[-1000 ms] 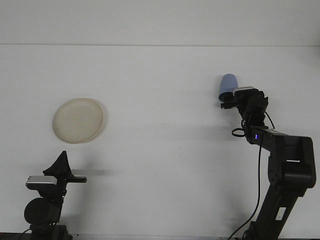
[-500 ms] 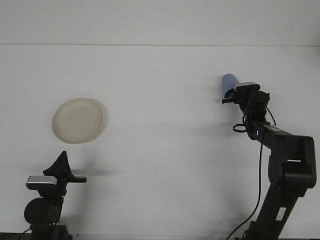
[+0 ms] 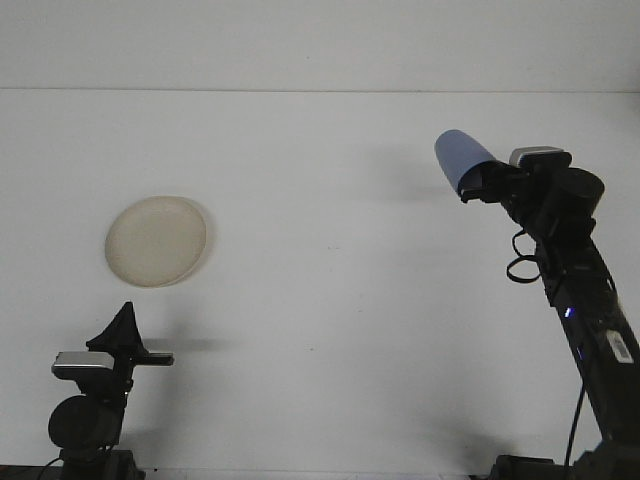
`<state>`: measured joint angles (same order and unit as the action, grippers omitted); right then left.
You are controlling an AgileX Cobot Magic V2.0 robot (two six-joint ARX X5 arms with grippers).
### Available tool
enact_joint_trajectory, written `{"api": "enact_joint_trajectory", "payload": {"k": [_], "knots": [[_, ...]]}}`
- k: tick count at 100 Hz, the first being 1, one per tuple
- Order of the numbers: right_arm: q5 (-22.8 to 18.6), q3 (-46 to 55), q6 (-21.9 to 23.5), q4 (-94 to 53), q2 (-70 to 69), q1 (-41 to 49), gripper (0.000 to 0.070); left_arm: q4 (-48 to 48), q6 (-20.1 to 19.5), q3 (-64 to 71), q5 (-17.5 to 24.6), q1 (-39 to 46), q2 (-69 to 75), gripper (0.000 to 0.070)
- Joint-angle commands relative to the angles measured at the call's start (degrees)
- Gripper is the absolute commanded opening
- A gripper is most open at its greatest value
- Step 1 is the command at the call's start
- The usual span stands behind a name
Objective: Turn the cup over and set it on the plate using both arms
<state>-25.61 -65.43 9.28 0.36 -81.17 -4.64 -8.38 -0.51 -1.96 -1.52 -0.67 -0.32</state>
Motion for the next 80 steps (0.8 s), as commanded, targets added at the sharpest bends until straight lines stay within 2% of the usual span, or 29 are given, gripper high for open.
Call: {"api": "enact_joint_trajectory", "payload": {"k": [1,11,33,42,66,80], "knots": [[-2.1,-1.0,1.9,-4.2,2.8,1.0,0.0,-0.7,-0.3,1.1,0.0,0.0,0.1,0.0013],[-3.2,-1.0,0.5,-12.5,7.5,2.9,0.0,-0.7,-0.3,1.1,0.0,0.0,0.1,0.0013],[-2.6,-4.0,-7.8,-37.2,10.6,13.1,0.0,-1.7,-0.1,1.1,0.0,0.0,0.1,0.0013],[0.0,-5.0,-9.4,-44.4,9.6,19.8,0.0,-1.7,2.3,1.1,0.0,0.0,0.1,0.0013],[8.4,-8.7,-9.2,-55.8,3.7,36.4,0.0,-1.9,12.0,1.1,0.0,0.0,0.1,0.0013],[13.2,-13.6,-9.4,-62.3,-2.4,42.1,0.0,-1.9,14.6,1.1,0.0,0.0,0.1,0.0013]]}}
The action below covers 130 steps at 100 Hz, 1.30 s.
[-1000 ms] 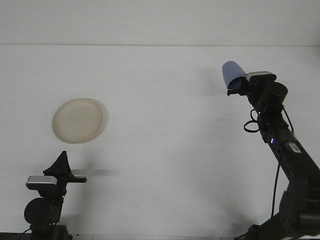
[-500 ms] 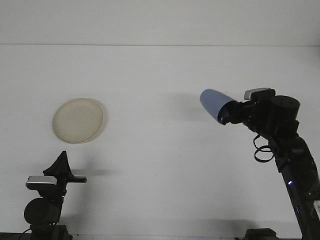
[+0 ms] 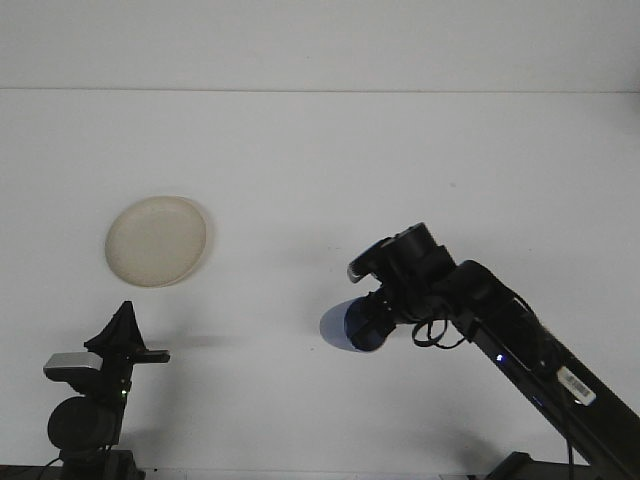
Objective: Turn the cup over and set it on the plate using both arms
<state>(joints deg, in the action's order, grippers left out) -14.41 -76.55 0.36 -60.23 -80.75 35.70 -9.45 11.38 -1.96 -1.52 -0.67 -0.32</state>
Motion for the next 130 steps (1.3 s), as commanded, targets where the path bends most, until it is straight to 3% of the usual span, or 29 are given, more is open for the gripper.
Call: {"api": "enact_joint_trajectory", "payload": {"k": [1,21,55,60,65,72,85,100,111,130], "knots": [[2.4,-2.8,-0.5,-2.1,-3.3,2.0,0.0,-0.8,2.9,1.1,0.0,0.0,0.1,0.0013],[8.5,-8.0,-2.0,-7.7,-11.8,6.3,0.0,-0.8,4.7,1.1,0.0,0.0,0.1,0.0013],[11.3,-9.1,-3.5,-9.5,-18.9,7.8,0.0,-0.8,4.8,1.1,0.0,0.0,0.1,0.0013],[11.3,-9.1,-3.6,-9.3,-18.9,7.9,0.0047,-0.8,4.8,1.1,0.0,0.0,0.1,0.0013],[11.3,-9.1,-3.6,-9.1,-18.9,7.9,0.0167,-0.9,5.0,1.1,0.0,0.0,0.1,0.0013],[11.2,-9.1,-3.6,-9.2,-18.8,7.9,0.0308,-1.0,9.5,1.0,0.0,0.0,0.1,0.0012],[11.1,-11.0,-4.2,-10.8,-18.7,7.8,0.0312,-1.0,16.7,1.0,0.0,0.0,0.1,0.0012],[11.0,-16.8,-4.3,-12.7,-16.7,7.4,0.0312,-0.9,22.0,0.6,0.1,0.0,0.1,0.0012],[11.4,-20.2,-4.5,-11.4,-12.5,6.4,0.0312,-0.9,23.9,-0.5,3.9,0.0,0.1,0.0012],[11.3,-19.0,-4.2,-1.6,-1.6,2.6,0.0308,2.5,23.8,-4.2,12.6,-0.1,-0.2,0.0013]]}}
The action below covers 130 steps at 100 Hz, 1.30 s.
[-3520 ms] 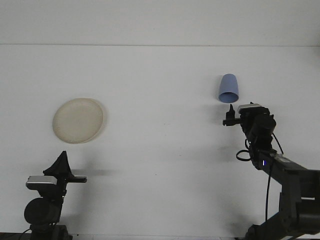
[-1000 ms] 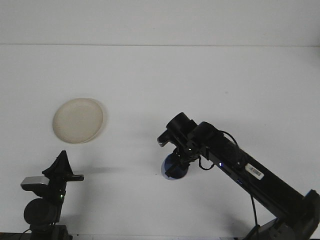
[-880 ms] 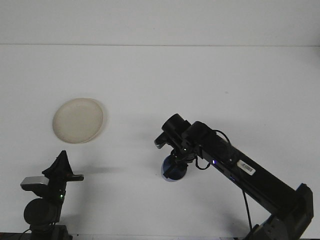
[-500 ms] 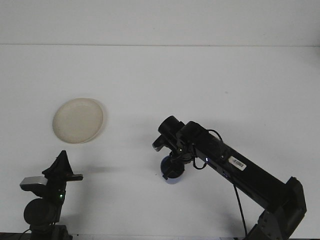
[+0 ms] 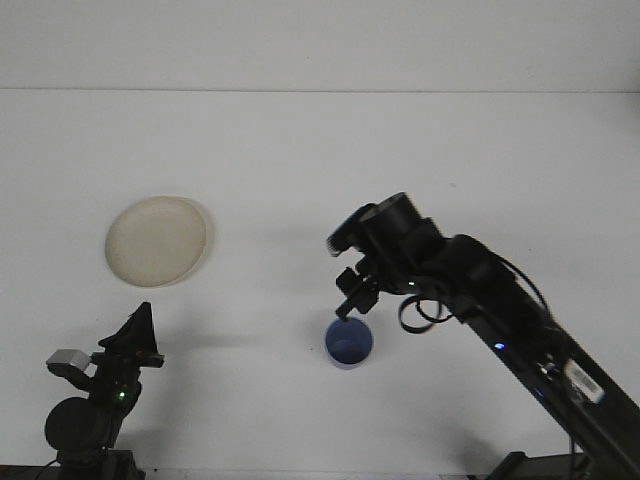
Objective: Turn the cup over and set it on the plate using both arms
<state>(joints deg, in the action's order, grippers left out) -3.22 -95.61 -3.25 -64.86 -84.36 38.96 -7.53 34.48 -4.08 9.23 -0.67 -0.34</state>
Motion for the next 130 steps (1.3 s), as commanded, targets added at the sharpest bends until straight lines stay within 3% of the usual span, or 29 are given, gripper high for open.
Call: {"api": "enact_joint_trajectory", "payload": {"k": [1,11,27,41,61,68,82,91,108,130], "knots": [[0.1,0.3,-0.5,3.7,2.7,-0.9,0.0308,1.0,0.7,-2.4,2.1,-0.1,-0.3,0.0013],[0.3,6.2,-0.5,10.6,9.9,-3.0,0.0306,4.2,0.3,-6.1,5.8,-0.1,-2.4,0.0015],[0.9,24.0,0.6,26.1,24.3,-7.0,0.0305,7.2,-4.2,-14.3,12.1,-0.1,-10.5,0.0015],[4.6,39.4,1.0,36.6,37.2,-10.4,0.0305,11.9,-13.1,-25.4,15.9,-0.3,-22.8,0.0015],[8.8,55.4,2.0,43.1,52.4,-14.3,0.0305,22.4,-24.9,-42.3,16.9,-4.4,-42.2,0.0019],[9.4,59.2,2.4,43.7,56.4,-15.1,0.0305,25.2,-27.6,-46.8,18.8,-6.3,-48.0,0.0077],[9.7,63.8,3.3,43.4,61.7,-16.1,0.0305,32.0,-30.7,-55.6,23.0,-10.4,-58.9,0.0353],[9.8,64.6,3.3,42.7,63.2,-16.2,0.0305,37.2,-33.1,-60.5,23.6,-13.7,-64.4,0.0464],[9.7,64.6,3.2,42.5,63.4,-16.2,0.0305,47.6,-36.9,-70.1,23.6,-20.5,-73.4,0.0473],[9.7,64.6,3.2,42.4,63.3,-16.2,0.0305,53.9,-37.0,-76.1,23.3,-28.9,-82.1,0.0468]]}}
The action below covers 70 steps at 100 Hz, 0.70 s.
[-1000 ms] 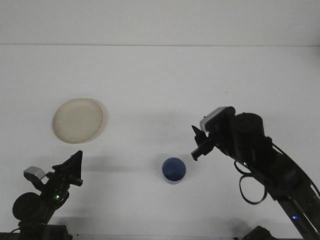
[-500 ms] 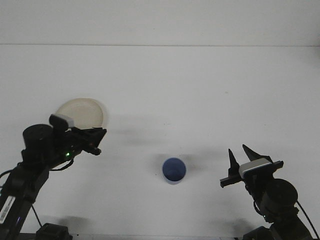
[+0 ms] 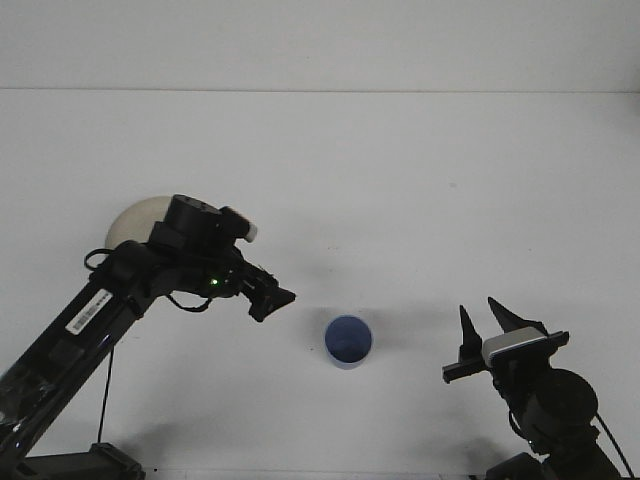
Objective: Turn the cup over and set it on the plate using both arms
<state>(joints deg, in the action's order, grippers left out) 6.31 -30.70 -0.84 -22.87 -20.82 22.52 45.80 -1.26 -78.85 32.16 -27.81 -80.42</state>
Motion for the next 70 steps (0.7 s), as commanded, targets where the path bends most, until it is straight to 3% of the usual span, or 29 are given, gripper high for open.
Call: {"api": "enact_joint_trajectory", "payload": {"k": [1,17,70], "knots": [[0.2,-0.3,0.8,0.4,-0.2,0.2,0.0305,0.6,-1.3,-1.4,0.2,-2.3,-2.4,0.0468],[0.2,-0.3,0.8,0.1,-0.3,0.2,0.0305,0.3,-1.1,-1.4,-3.1,-7.8,-7.2,0.0463],[0.2,-0.3,0.8,0.1,-0.3,0.2,0.0305,-6.9,0.9,-1.4,-8.1,-16.9,-17.6,0.0463]]}}
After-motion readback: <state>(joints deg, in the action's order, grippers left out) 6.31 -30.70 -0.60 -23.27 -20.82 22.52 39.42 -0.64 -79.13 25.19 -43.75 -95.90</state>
